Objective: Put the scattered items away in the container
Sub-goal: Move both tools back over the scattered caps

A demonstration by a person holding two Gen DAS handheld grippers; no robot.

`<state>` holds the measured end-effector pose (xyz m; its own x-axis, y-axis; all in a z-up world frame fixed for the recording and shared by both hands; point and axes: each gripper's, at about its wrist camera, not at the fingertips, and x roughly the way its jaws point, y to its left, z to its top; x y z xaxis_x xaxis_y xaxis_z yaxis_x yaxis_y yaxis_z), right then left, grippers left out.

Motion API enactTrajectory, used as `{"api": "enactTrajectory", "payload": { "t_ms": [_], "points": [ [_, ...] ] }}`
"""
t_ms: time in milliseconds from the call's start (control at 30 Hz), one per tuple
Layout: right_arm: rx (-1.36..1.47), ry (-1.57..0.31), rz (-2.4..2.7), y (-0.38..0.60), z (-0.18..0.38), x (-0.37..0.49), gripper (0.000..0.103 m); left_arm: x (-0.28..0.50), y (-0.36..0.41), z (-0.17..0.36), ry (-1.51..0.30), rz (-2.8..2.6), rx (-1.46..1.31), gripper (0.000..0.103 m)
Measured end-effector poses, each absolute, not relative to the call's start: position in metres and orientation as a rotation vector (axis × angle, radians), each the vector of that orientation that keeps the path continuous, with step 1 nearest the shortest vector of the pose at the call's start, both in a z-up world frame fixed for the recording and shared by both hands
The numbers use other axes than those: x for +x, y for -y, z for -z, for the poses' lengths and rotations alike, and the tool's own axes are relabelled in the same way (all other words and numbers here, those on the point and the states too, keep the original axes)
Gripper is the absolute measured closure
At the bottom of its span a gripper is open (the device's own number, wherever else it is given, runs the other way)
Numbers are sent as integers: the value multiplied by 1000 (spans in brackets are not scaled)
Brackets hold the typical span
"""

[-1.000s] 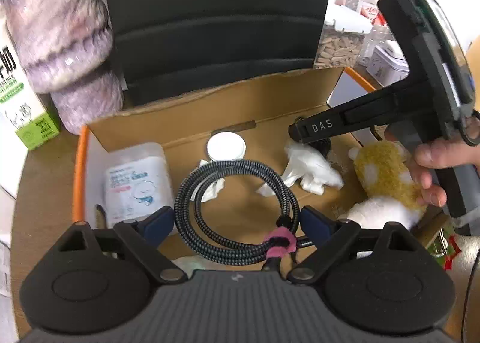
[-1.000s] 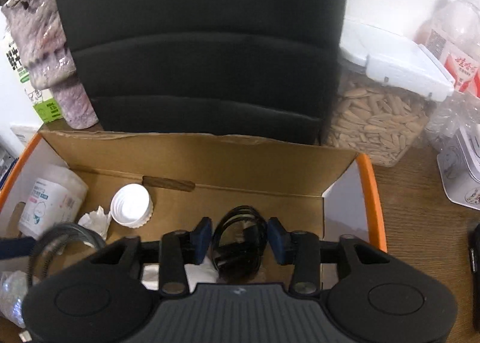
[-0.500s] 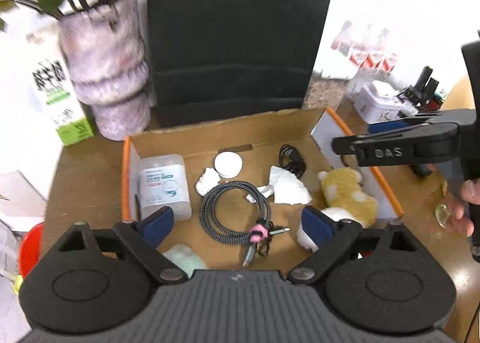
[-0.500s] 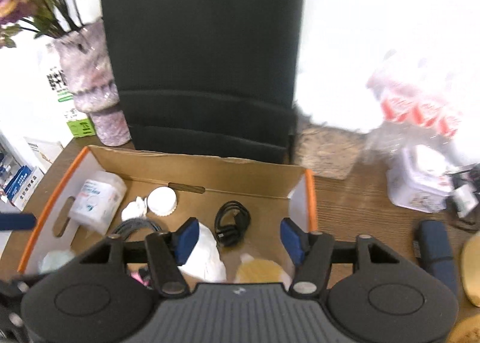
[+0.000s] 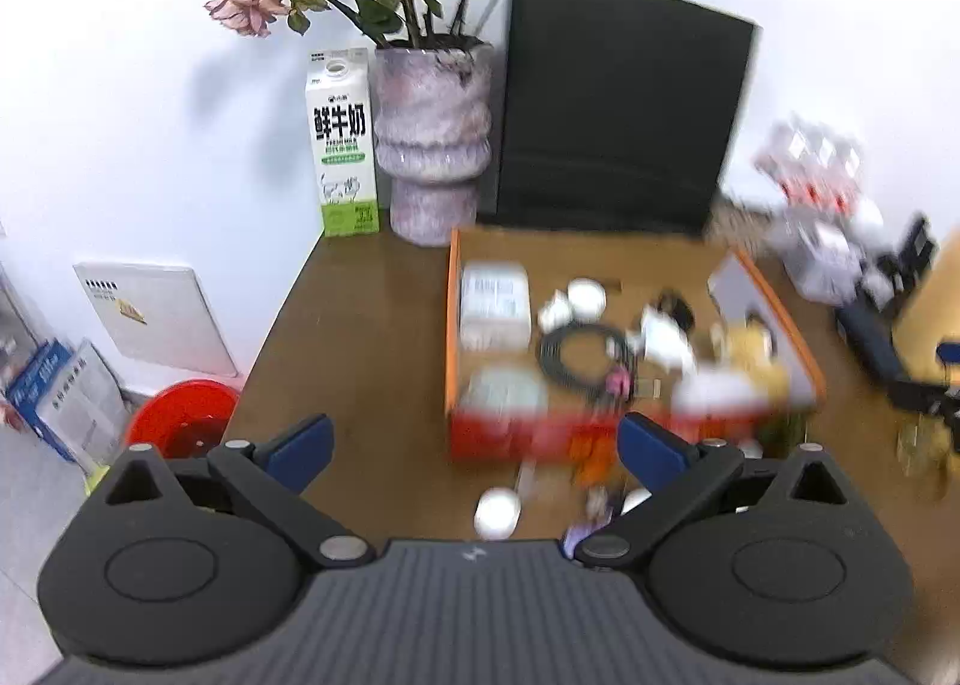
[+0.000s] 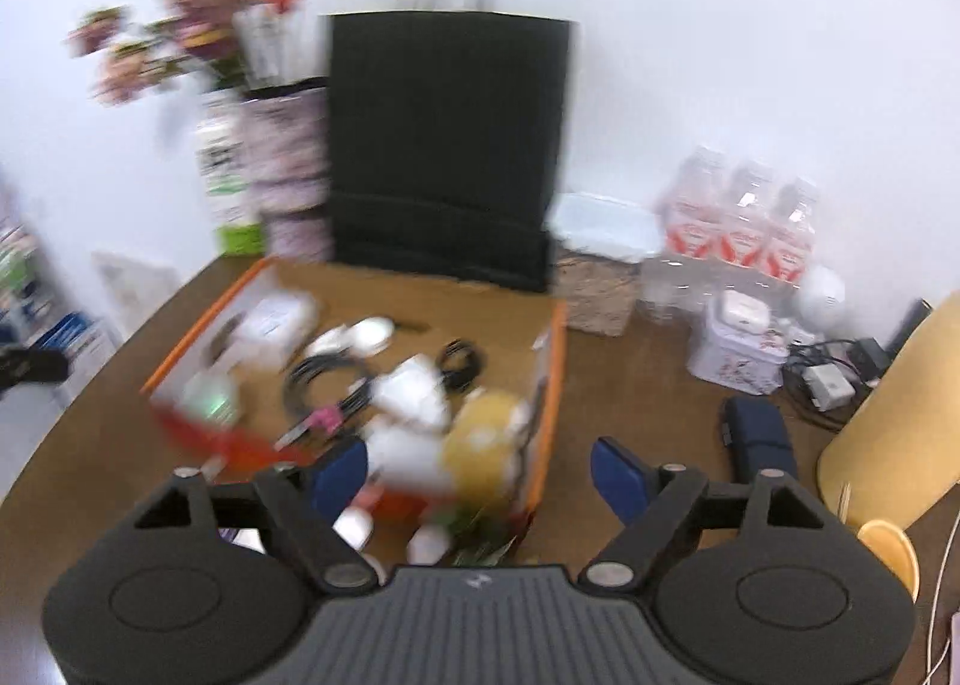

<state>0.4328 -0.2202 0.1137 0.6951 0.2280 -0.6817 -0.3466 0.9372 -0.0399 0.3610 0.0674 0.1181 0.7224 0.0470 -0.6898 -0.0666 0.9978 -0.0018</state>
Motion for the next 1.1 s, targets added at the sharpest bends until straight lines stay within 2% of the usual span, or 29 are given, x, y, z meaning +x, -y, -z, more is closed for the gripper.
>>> {"api": "enactTrajectory", "payload": {
  "t_ms": [433, 567, 667, 800, 1000, 1100],
  "points": [
    [-148, -583, -360, 232, -26, 222, 15, 178, -61, -16, -723, 36, -116, 0],
    [-42, -589, -366, 237, 5, 182, 15, 141, -52, 4, -699, 0, -161, 0],
    [35, -543, -367, 242, 22, 154, 15, 122, -43, 17, -660, -105, -215, 0],
    [-33, -448, -302, 232, 37, 128, 15, 121, -24, 23, -606, -113, -100, 0],
    [-78, -450, -302, 223, 44, 129, 15, 126, -22, 29, -620, -87, -113, 0],
    [-59, -470, -310, 222, 48, 138, 15, 130, -24, 34, -637, -88, -104, 7]
  ]
}}
